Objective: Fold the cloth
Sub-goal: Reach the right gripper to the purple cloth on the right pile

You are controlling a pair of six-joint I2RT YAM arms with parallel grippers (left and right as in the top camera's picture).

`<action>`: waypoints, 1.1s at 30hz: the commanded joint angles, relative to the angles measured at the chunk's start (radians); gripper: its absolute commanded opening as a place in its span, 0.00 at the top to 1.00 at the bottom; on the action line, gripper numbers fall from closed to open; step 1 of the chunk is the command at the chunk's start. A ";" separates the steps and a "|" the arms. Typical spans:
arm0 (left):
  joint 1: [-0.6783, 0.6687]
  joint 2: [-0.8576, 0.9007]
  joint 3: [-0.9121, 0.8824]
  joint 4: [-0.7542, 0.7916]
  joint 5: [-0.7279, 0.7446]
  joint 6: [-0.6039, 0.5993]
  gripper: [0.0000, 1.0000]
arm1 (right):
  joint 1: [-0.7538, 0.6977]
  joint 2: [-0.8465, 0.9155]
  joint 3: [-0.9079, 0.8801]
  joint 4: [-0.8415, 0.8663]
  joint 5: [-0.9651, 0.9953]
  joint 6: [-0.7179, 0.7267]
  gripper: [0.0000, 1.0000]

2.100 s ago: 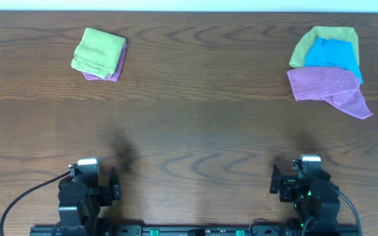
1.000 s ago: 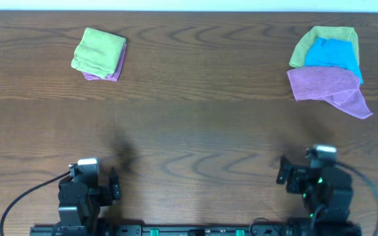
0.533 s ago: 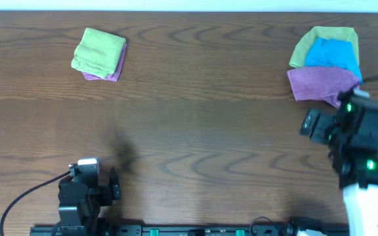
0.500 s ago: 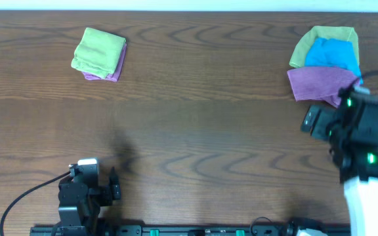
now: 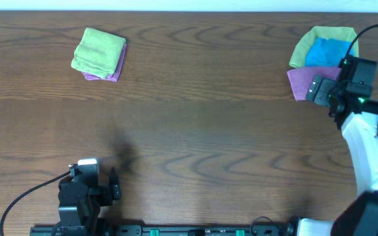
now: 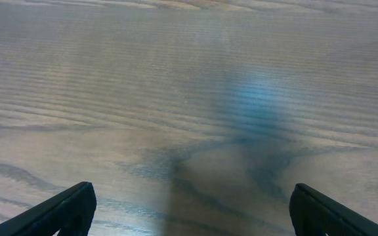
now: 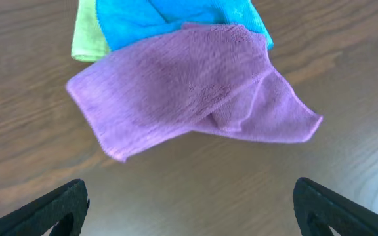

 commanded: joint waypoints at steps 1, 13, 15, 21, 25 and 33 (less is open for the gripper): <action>-0.006 -0.006 -0.004 -0.003 -0.003 0.007 0.05 | -0.008 0.037 0.019 0.049 0.021 -0.010 0.01; -0.006 -0.006 -0.004 -0.003 -0.003 0.006 0.05 | -0.012 0.171 0.019 0.217 0.017 -0.013 0.01; -0.006 -0.006 -0.004 -0.003 -0.003 0.006 0.05 | -0.014 0.200 0.019 0.258 0.017 -0.012 0.01; -0.006 -0.006 -0.004 -0.003 -0.003 0.006 0.05 | -0.016 0.286 0.019 0.340 0.018 -0.012 0.02; -0.006 -0.006 -0.004 -0.003 -0.003 0.006 0.05 | -0.016 0.327 0.019 0.371 0.018 -0.001 0.05; -0.006 -0.006 -0.004 -0.003 -0.003 0.006 0.05 | -0.016 0.346 0.019 0.394 0.016 -0.001 0.47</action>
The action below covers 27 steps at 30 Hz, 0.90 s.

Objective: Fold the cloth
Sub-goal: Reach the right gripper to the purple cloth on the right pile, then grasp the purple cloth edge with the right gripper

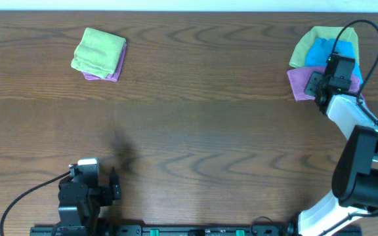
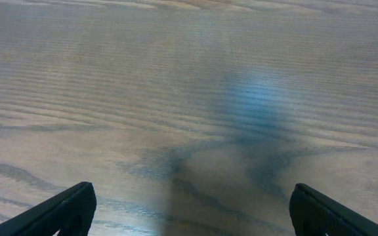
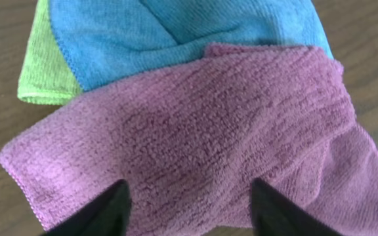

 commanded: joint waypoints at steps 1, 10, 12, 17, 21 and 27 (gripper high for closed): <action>-0.006 -0.006 -0.004 -0.003 -0.003 0.007 0.05 | -0.008 0.005 0.016 0.005 0.003 0.000 0.51; -0.006 -0.006 -0.004 -0.003 -0.003 0.006 0.05 | -0.008 0.014 0.016 0.000 -0.012 0.000 0.16; -0.006 -0.006 -0.004 -0.003 -0.003 0.007 0.05 | -0.008 0.023 0.016 0.008 -0.012 0.000 0.16; -0.006 -0.006 -0.004 -0.003 -0.003 0.006 0.05 | -0.008 0.056 0.016 0.017 -0.023 0.000 0.25; -0.006 -0.006 -0.004 -0.003 -0.003 0.006 0.05 | -0.008 0.060 0.016 0.025 -0.023 0.000 0.53; -0.006 -0.006 -0.004 -0.003 -0.003 0.007 0.05 | -0.008 0.045 0.017 0.032 -0.023 -0.001 0.99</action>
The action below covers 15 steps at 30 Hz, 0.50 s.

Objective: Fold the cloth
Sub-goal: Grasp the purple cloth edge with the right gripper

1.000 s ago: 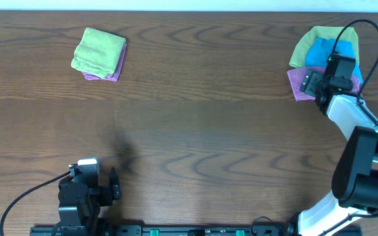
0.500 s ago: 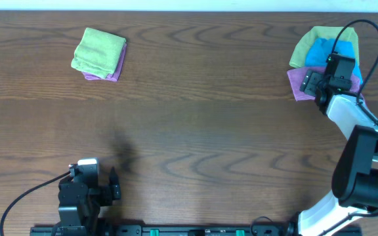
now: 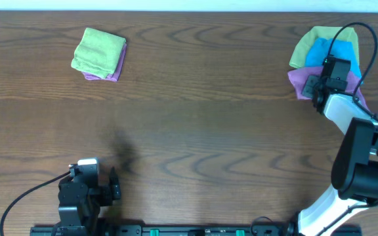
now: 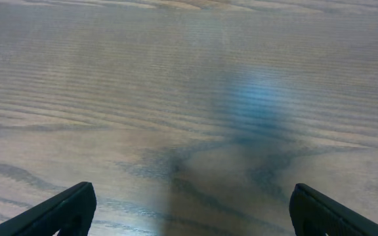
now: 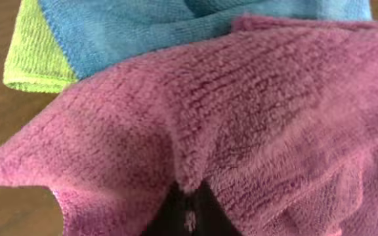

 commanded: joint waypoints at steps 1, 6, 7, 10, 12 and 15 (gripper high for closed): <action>-0.006 -0.006 -0.004 -0.003 -0.003 0.007 0.05 | -0.008 -0.025 0.016 0.002 0.007 0.001 0.99; -0.006 -0.006 -0.004 -0.003 -0.003 0.006 0.05 | -0.003 -0.116 0.016 -0.025 0.006 0.001 0.99; -0.006 -0.006 -0.004 -0.003 -0.003 0.006 0.05 | 0.000 -0.145 0.016 -0.047 0.006 0.000 0.99; -0.006 -0.006 -0.004 -0.003 -0.003 0.007 0.05 | 0.014 -0.231 0.016 -0.127 -0.022 -0.036 0.99; -0.006 -0.006 -0.004 -0.003 -0.003 0.006 0.05 | 0.029 -0.296 0.016 -0.198 -0.038 -0.060 0.99; -0.006 -0.006 -0.004 -0.003 -0.003 0.006 0.05 | 0.070 -0.409 0.016 -0.317 -0.038 -0.098 0.99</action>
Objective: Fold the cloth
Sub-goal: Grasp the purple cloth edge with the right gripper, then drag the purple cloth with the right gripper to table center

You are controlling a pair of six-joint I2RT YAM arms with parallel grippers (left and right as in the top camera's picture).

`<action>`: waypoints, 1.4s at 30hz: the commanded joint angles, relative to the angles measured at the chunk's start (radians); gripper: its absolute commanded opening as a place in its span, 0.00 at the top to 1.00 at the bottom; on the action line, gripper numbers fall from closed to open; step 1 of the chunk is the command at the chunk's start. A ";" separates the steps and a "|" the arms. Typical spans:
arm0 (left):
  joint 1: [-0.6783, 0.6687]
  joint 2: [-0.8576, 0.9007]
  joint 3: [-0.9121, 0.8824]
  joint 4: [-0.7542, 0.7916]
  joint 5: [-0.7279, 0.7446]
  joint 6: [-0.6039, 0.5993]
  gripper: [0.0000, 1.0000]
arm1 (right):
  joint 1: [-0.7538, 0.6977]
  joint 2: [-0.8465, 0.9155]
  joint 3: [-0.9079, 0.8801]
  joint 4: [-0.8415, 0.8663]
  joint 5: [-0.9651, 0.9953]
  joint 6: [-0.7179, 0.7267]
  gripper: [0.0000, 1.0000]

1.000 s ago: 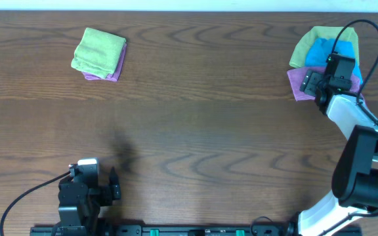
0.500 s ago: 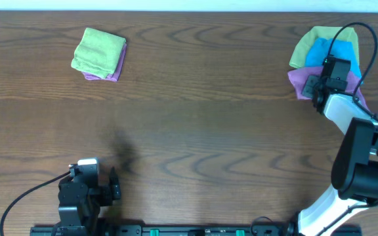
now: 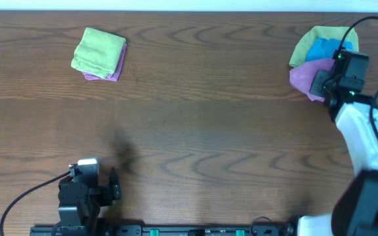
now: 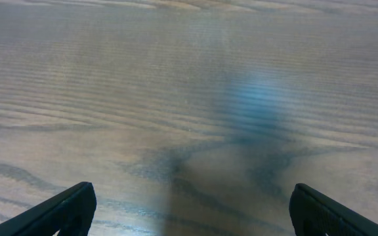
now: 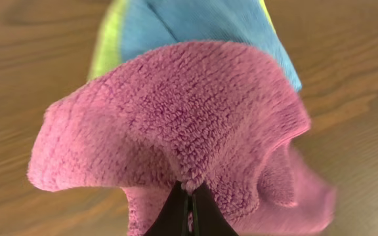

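Observation:
A purple cloth (image 5: 176, 131) hangs bunched and lifted off the table, pinched in my right gripper (image 5: 189, 196), whose fingers are shut on its edge. In the overhead view the purple cloth (image 3: 304, 77) is at the far right, next to the right gripper (image 3: 323, 82). Behind it lie a blue cloth (image 3: 323, 49) and a green cloth (image 3: 307, 42). My left gripper (image 4: 189, 210) stands open over bare wood near the front left, with nothing between its fingers (image 4: 64, 210).
A folded green cloth (image 3: 99, 51) lies on a folded purple one (image 3: 113, 71) at the back left. The wooden table (image 3: 195, 131) spans the view. The right arm's cable loops over the pile of cloths.
My right gripper, shut on the purple cloth, has risen and drawn it up off the table into a bunched hump. The left arm has not moved.
My right gripper stood open above the flat purple cloth. It then was lower and closer over the cloth, then shut on its near edge. Now it holds the cloth lifted. The left gripper stayed open and still throughout.

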 commanded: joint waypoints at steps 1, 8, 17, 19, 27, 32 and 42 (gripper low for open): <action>-0.006 -0.006 -0.004 -0.003 -0.003 0.006 0.05 | 0.055 -0.109 0.015 -0.078 -0.019 -0.064 0.99; -0.006 -0.006 -0.004 -0.003 -0.003 0.007 0.05 | 0.204 -0.329 0.015 -0.320 -0.029 -0.063 0.99; -0.006 -0.006 -0.004 -0.003 -0.003 0.006 0.05 | 0.476 -0.499 0.015 -0.628 -0.187 -0.028 0.99; -0.006 -0.006 -0.004 -0.003 -0.003 0.006 0.05 | 0.542 -0.522 0.015 -0.674 -0.222 -0.008 0.99; -0.006 -0.006 -0.004 -0.003 -0.003 0.006 0.05 | 0.770 -0.549 0.015 -0.748 -0.256 0.114 0.99; -0.006 -0.006 -0.004 -0.003 -0.003 0.006 0.05 | 0.833 -0.497 0.015 -0.686 -0.255 0.128 0.99; -0.006 -0.006 -0.004 -0.003 -0.003 0.007 0.05 | 0.834 0.008 0.022 0.024 -0.243 0.076 0.39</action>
